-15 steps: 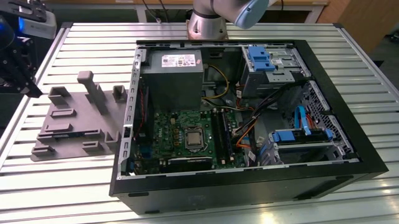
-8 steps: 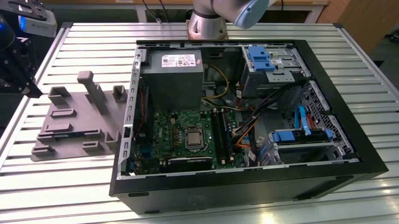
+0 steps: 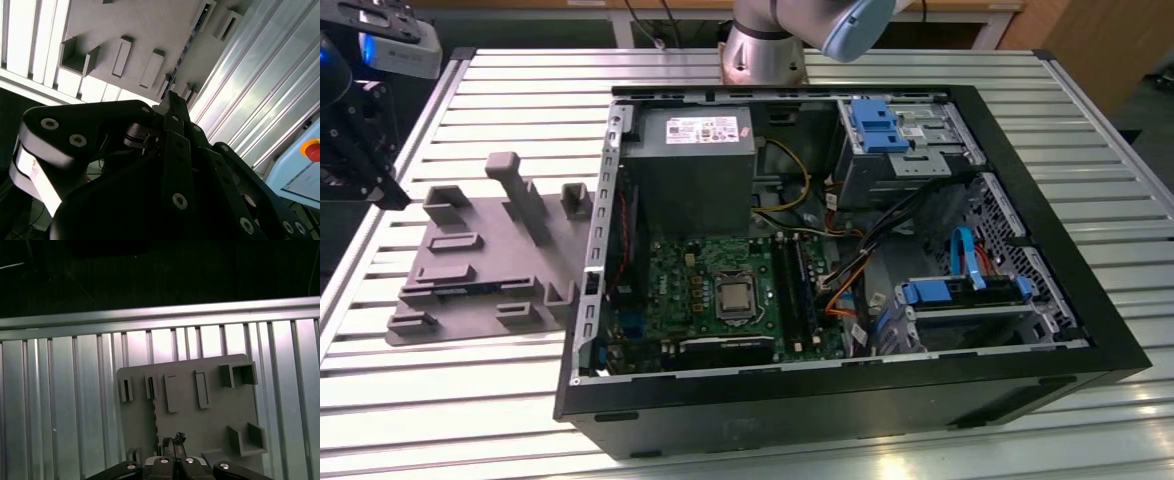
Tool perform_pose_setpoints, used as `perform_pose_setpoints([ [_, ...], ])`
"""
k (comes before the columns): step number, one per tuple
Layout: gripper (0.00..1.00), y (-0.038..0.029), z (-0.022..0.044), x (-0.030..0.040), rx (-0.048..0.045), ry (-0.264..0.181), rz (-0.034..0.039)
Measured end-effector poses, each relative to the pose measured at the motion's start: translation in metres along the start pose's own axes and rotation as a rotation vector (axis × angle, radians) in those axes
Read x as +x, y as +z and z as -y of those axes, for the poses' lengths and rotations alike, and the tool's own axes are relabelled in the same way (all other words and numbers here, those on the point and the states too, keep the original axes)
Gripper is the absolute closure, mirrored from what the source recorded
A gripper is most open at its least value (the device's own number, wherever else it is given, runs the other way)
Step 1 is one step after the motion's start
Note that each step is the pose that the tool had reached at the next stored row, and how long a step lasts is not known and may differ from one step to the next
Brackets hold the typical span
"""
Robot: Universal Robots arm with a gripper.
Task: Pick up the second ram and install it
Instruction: 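Pick up the second ram and move it above second insertion slot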
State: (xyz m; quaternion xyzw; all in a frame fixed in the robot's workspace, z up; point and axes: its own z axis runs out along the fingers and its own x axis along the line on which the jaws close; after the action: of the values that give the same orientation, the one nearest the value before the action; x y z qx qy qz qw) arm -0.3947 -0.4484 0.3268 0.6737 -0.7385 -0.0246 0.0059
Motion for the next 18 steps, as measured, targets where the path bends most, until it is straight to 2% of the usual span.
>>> perform_pose_setpoints([
  [7,0.89,0.0022,0.0001,0.0000,0.0001,0.000,0.0000],
  [18,0.89,0.0102,0.0005,0.0003,-0.0001,-0.002,-0.0001],
])
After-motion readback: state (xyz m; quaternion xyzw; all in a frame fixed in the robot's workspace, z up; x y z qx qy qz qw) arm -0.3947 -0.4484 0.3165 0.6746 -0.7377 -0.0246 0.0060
